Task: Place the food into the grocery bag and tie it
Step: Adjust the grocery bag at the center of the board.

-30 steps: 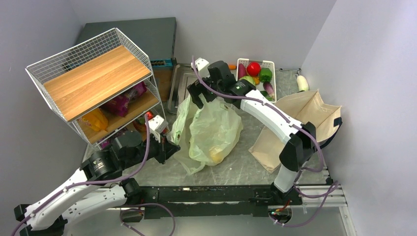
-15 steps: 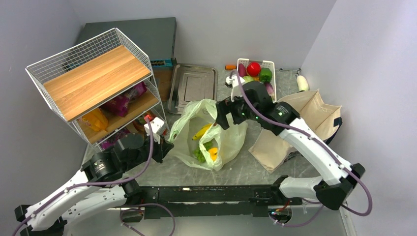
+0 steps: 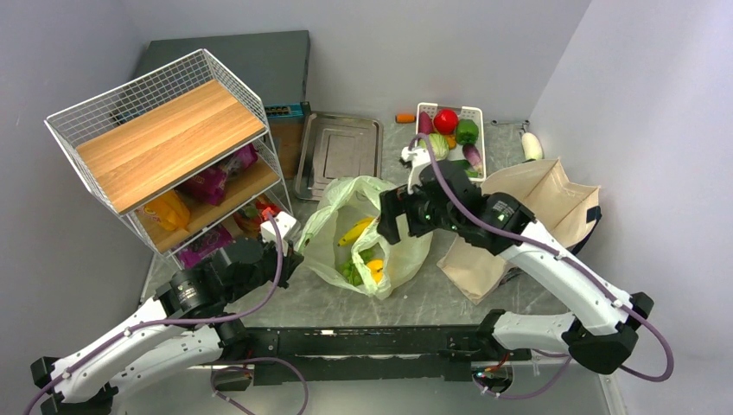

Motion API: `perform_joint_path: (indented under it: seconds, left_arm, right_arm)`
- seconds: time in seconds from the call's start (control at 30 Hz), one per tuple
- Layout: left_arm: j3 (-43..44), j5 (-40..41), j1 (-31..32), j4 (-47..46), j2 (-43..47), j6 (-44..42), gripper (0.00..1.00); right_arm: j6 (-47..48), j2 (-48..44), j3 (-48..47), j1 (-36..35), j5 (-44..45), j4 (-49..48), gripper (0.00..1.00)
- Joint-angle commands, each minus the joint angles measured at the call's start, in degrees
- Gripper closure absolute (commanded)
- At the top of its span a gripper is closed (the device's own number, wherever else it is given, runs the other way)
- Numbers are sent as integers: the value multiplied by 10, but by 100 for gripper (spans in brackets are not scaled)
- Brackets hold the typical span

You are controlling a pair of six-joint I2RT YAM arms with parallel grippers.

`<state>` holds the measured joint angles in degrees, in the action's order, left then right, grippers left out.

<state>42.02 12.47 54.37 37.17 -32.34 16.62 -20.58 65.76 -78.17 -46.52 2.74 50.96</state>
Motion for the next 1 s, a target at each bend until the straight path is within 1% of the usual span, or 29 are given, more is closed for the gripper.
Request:
perform_joint_path:
  seconds: [0.0,0.1,0.17,0.2,0.23,0.37,0.47,0.53,0.57,0.67,0.8,0.83,0.87,0.9,0.93,0.97]
  left_arm:
    - [-1,16,3,-20,4,-8,100]
    - [-1,15,2,-24,3,-11,100]
    - [1,17,2,-22,2,-11,100]
    - [2,17,2,-20,2,-11,100]
    - [1,16,3,-19,2,-10,100]
    - [-2,13,2,-23,7,-10,100]
    - [-1,14,3,-21,4,-12,100]
    - [0,12,2,-19,3,-10,100]
    - [0,11,3,-20,2,-11,100]
    - [0,12,2,-20,2,-11,100]
    - [-1,10,3,-22,4,-10,100]
    - [-1,9,3,-22,5,-10,100]
    - [-2,9,2,-23,5,-10,100]
    - [-1,9,2,-23,4,-10,100]
    - [-2,8,2,-22,4,-10,100]
    - [-1,8,2,-23,3,-9,100]
  right_arm:
    - [-62,16,-2,-70,49,-14,2]
    - [-91,19,24,-88,73,-40,6]
    - [-108,20,42,-89,91,-54,12]
    - [-115,20,49,-88,104,-57,16]
    - [-119,20,54,-89,119,-58,23]
    - [-125,23,58,-88,172,-49,56]
    - [-122,19,50,-88,191,-27,75]
    - [-117,1,50,-87,201,-13,81]
    - [-114,-10,51,-88,207,-5,86]
    - [-113,-55,67,-86,228,19,93]
    - [-120,-111,102,-77,230,49,94]
    - [-124,-123,109,-76,224,56,87]
    - [-128,-130,115,-73,219,63,68]
    - [-134,-137,117,-72,217,70,48]
    - [-139,-142,117,-73,215,77,33]
    - [-143,-146,113,-71,212,81,23]
